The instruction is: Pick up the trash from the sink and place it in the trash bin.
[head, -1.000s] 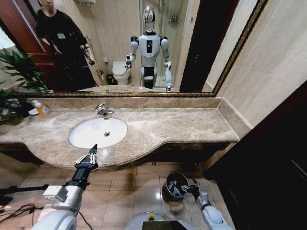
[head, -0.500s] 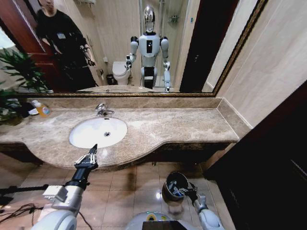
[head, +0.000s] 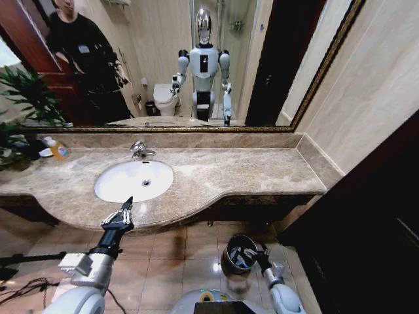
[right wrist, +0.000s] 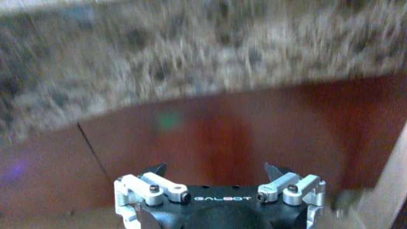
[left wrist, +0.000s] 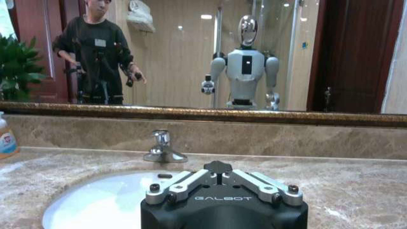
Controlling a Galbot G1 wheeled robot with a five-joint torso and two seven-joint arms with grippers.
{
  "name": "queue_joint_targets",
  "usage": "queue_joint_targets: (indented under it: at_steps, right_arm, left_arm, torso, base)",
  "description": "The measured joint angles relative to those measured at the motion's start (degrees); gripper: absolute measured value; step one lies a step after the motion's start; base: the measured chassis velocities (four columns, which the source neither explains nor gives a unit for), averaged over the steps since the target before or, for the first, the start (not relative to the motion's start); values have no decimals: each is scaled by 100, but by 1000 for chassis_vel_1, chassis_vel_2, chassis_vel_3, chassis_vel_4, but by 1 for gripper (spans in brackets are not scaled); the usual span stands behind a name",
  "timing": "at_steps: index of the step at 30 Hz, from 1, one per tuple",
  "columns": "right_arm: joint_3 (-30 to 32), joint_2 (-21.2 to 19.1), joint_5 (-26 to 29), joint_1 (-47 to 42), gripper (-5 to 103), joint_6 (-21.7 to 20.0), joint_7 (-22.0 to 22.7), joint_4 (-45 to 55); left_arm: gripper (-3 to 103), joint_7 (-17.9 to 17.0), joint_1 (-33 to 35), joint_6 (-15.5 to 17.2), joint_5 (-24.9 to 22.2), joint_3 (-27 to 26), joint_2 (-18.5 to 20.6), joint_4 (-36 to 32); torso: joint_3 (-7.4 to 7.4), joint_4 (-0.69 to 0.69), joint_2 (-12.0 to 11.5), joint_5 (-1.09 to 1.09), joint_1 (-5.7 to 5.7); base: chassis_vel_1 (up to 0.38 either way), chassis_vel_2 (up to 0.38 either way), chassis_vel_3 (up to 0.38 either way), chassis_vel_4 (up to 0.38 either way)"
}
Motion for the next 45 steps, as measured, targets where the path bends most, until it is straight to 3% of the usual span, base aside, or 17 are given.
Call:
queue_joint_targets:
  at_steps: [12, 14, 24, 36, 45]
  right_arm:
    - [186, -352, 332, -516, 100, -371, 360, 1749]
    - [309, -432, 414, -684, 100, -595, 474, 2449]
    - [471, -518, 601, -719, 100, -1196, 808, 3743]
    - [1016, -566, 1144, -221, 100, -1953, 890, 4470]
    - [1293, -696, 1558, -289, 100, -1829, 769, 4697]
  left_arm:
    - [0, 0, 0, 0, 0, 0, 0, 0]
    - [0, 0, 0, 0, 0, 0, 0, 0]
    - [0, 0, 0, 0, 0, 0, 0, 0]
    - [0, 0, 0, 0, 0, 0, 0, 0]
    - [0, 0, 0, 0, 0, 0, 0, 0]
  torso:
    - [0, 0, 0, 0, 0]
    - [0, 0, 0, 0, 0]
    - [0, 0, 0, 0, 0]
    - [0, 0, 0, 1, 0]
    - [0, 0, 0, 0, 0]
  base:
    - [0, 0, 0, 0]
    - [0, 0, 0, 0]
    - [0, 0, 0, 0]
    - [0, 0, 0, 0]
    - [0, 0, 0, 0]
